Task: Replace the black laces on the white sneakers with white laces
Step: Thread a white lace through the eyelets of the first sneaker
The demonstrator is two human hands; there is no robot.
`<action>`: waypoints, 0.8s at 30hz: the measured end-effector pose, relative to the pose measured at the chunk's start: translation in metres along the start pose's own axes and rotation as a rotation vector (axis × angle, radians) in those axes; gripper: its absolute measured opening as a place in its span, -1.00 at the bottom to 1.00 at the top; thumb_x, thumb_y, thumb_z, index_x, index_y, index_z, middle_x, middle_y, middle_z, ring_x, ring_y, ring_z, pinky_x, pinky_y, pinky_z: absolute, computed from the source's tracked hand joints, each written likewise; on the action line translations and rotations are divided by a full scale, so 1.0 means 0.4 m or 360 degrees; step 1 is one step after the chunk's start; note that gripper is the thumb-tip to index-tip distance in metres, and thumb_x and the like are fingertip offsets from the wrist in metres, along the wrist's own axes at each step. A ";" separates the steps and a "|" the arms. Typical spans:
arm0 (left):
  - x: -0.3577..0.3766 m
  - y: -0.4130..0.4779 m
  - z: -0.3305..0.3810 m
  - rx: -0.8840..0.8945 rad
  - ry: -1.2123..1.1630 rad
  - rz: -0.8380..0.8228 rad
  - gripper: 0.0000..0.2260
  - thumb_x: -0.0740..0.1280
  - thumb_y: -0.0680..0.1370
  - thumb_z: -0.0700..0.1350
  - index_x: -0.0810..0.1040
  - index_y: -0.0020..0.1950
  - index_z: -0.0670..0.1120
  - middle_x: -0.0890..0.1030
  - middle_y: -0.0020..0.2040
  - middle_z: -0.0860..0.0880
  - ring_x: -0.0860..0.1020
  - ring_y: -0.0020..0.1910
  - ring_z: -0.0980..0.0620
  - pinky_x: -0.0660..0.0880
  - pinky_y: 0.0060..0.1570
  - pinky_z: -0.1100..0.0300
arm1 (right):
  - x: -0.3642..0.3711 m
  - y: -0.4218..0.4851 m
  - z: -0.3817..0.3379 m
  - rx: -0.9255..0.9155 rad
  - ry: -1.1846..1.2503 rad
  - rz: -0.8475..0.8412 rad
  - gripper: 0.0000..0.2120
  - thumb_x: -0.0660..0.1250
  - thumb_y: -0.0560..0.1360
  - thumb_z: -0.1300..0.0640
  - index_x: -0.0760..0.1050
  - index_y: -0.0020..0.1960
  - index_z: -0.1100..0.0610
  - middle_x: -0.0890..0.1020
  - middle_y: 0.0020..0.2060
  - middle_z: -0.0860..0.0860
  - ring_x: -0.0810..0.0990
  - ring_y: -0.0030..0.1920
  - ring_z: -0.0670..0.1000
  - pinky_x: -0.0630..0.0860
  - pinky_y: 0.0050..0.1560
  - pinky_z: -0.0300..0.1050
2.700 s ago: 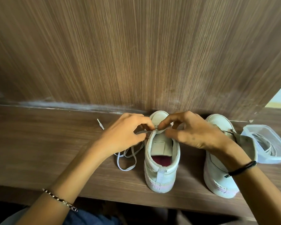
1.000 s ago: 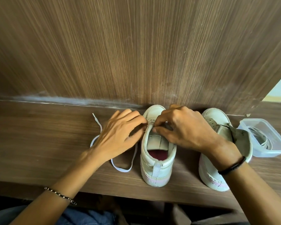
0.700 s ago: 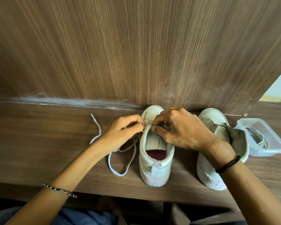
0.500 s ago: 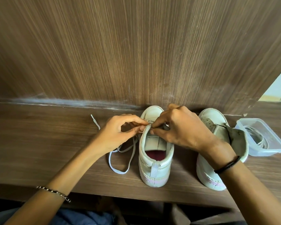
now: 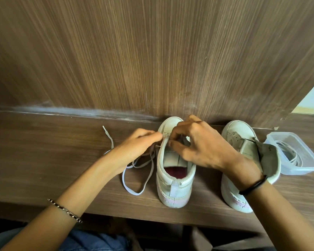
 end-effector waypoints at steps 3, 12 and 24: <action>0.005 0.016 -0.003 -0.0274 -0.0197 0.0026 -0.64 0.46 0.42 0.14 0.56 0.07 -0.07 0.66 -0.09 0.05 0.59 -0.07 0.09 0.49 0.17 0.04 | 0.003 0.005 0.007 0.0060 0.0146 -0.0101 -0.90 0.36 0.56 0.04 0.65 -0.05 -0.04 0.61 -0.21 -0.20 0.38 0.08 -0.12 0.45 0.06 -0.15; -0.014 0.006 -0.015 0.0022 -0.0200 -0.0284 -0.67 0.27 0.67 -0.02 0.66 -0.25 0.05 0.62 -0.31 0.12 0.58 -0.36 0.21 0.51 -0.34 0.35 | -0.036 0.002 0.034 0.0244 0.0149 -0.0196 -0.55 0.58 0.39 -0.04 0.45 0.17 -0.08 0.44 0.03 -0.19 0.50 -0.02 -0.19 0.42 -0.07 -0.42; -0.019 -0.031 0.046 0.0305 0.0208 -0.0236 -0.87 0.38 0.58 -0.18 0.66 0.03 0.04 0.59 -0.19 0.04 0.39 -0.35 0.18 0.34 -0.37 0.33 | -0.036 -0.003 0.030 0.0248 0.0161 -0.0170 -0.66 0.50 0.45 0.03 0.47 0.16 -0.06 0.46 0.07 -0.17 0.52 -0.01 -0.20 0.43 -0.04 -0.46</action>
Point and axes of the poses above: each hand's wrist, its own y-axis towards the middle knuckle, its own x-axis out of the palm, z = x × y, the point moved 3 cm from there along y, towards the middle knuckle
